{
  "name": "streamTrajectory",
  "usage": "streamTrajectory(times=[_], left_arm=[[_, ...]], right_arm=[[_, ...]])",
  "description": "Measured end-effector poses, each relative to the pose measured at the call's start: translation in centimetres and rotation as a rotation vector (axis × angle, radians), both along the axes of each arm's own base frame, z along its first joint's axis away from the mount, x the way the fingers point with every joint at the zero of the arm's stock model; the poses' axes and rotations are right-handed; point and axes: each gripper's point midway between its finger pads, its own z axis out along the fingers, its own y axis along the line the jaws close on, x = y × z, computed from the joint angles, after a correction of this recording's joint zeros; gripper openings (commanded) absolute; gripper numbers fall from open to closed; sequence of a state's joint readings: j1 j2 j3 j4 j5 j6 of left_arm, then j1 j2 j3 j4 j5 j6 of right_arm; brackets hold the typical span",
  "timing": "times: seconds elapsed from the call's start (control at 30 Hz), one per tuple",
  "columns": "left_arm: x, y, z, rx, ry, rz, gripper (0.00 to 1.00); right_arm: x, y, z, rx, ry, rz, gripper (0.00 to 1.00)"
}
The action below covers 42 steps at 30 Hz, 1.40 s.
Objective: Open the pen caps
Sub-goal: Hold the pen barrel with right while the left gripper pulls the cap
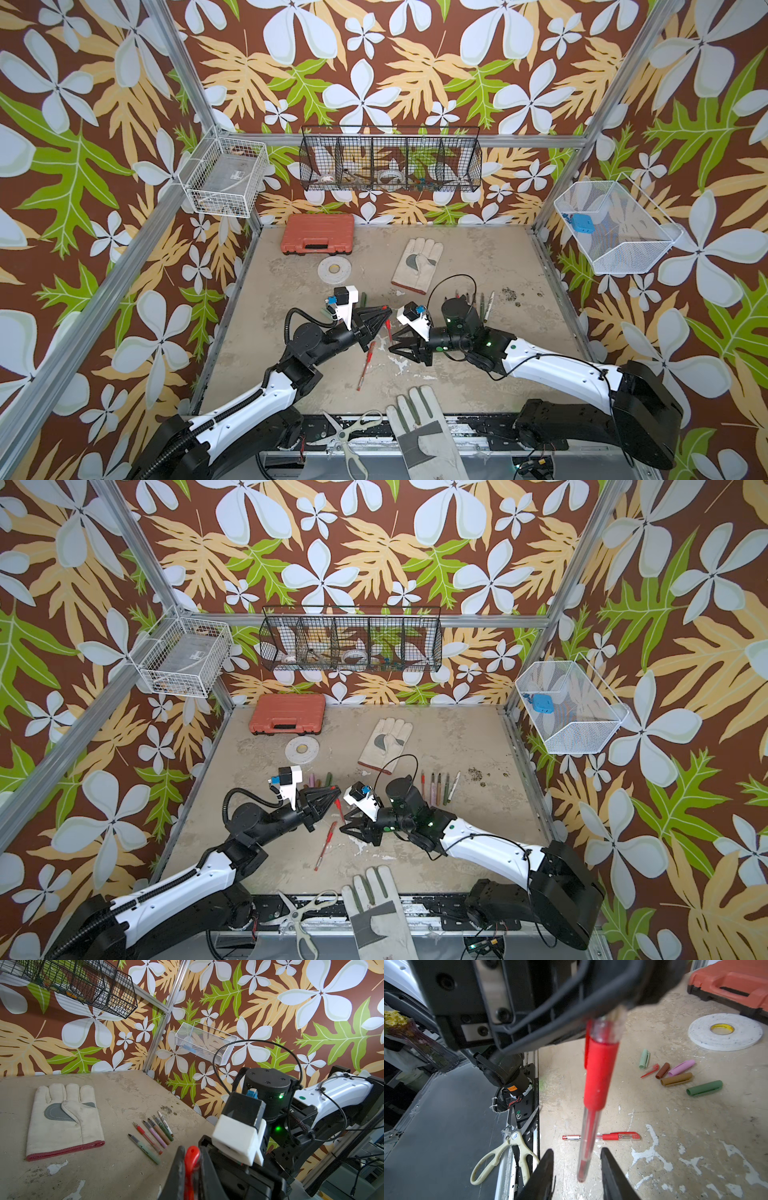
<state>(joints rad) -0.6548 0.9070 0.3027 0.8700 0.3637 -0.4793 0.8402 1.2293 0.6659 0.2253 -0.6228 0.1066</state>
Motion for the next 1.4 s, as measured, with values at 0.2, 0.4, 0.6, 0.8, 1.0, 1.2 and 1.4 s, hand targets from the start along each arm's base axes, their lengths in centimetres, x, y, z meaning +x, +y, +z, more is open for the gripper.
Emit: streamTrajectory(times=[0.2, 0.4, 0.6, 0.8, 1.0, 1.2, 1.4], left_arm=[[0.2, -0.3, -1.4, -0.017, 0.046, -0.015, 0.00], [-0.1, -0.7, -1.3, -0.039, 0.047, -0.053, 0.00], [-0.9, -1.1, -1.2, -0.060, 0.035, -0.108, 0.00], [-1.4, -1.4, -1.3, -0.082, 0.037, -0.148, 0.00], [-1.8, -1.8, -1.3, -0.098, 0.039, -0.188, 0.00], [-2.0, -1.8, -1.1, -0.114, 0.033, -0.201, 0.00], [-2.1, -1.8, -0.9, -0.116, 0.022, -0.206, 0.00]], right_arm=[[-0.4, -1.1, 1.4, 0.055, -0.047, -0.034, 0.36], [0.4, -1.3, 1.9, 0.079, -0.061, -0.089, 0.37], [0.9, -1.2, 1.4, 0.072, -0.053, -0.109, 0.37], [0.6, -0.9, 1.7, 0.092, -0.039, -0.089, 0.24], [0.3, -0.6, 1.9, 0.106, -0.035, -0.066, 0.25], [0.0, -0.4, 1.8, 0.111, -0.027, -0.042, 0.20], [-0.2, -0.3, 1.7, 0.116, -0.001, -0.031, 0.04]])
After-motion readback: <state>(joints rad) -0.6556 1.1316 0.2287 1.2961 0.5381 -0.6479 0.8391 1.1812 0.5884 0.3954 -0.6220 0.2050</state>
